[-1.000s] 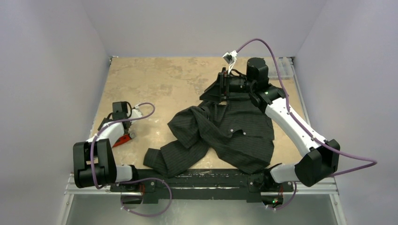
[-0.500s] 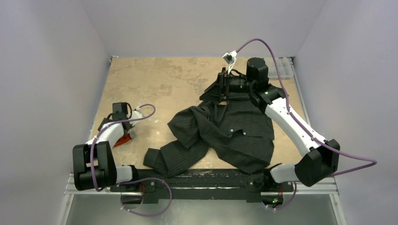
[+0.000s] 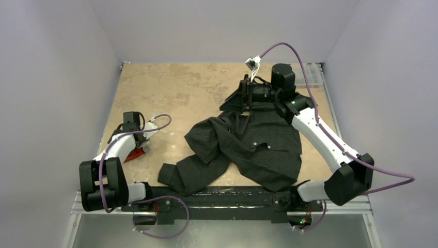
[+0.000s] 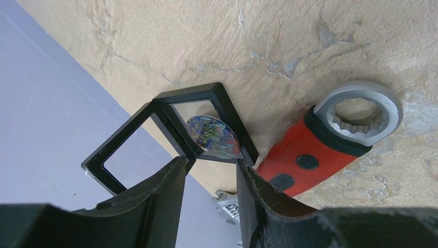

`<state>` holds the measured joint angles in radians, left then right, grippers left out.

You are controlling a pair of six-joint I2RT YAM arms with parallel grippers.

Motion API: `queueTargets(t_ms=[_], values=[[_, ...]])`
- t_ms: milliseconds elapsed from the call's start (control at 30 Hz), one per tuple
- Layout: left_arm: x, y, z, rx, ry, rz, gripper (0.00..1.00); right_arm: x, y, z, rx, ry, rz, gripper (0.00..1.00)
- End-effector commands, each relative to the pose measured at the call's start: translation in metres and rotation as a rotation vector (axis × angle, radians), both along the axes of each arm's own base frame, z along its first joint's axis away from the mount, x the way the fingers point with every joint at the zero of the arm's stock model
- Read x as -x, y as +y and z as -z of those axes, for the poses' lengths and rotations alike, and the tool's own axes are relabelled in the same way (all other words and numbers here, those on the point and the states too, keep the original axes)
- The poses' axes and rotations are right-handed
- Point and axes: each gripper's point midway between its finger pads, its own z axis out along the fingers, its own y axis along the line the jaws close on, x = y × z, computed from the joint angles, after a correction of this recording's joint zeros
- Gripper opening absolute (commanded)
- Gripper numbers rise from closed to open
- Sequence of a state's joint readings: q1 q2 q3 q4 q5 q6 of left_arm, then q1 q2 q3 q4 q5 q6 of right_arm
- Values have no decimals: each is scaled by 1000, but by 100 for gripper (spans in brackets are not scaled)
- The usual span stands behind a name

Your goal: Remove the brooch from the garment

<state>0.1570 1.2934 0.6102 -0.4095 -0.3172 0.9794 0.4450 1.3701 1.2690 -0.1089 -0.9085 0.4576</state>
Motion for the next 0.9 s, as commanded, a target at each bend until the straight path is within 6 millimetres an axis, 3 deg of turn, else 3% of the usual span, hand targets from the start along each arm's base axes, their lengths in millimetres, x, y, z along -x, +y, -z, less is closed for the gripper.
queueTargets(t_ms=[0, 467, 867], values=[[-13, 2, -13, 6, -54, -12, 40, 2, 1, -4, -8, -33, -27, 87], [-10, -3, -5, 40, -13, 1, 43, -1, 2, -3, -8, -29, -29, 88], [-27, 7, -1, -10, -35, 3, 44, -2, 2, -2, -14, -18, -39, 88]])
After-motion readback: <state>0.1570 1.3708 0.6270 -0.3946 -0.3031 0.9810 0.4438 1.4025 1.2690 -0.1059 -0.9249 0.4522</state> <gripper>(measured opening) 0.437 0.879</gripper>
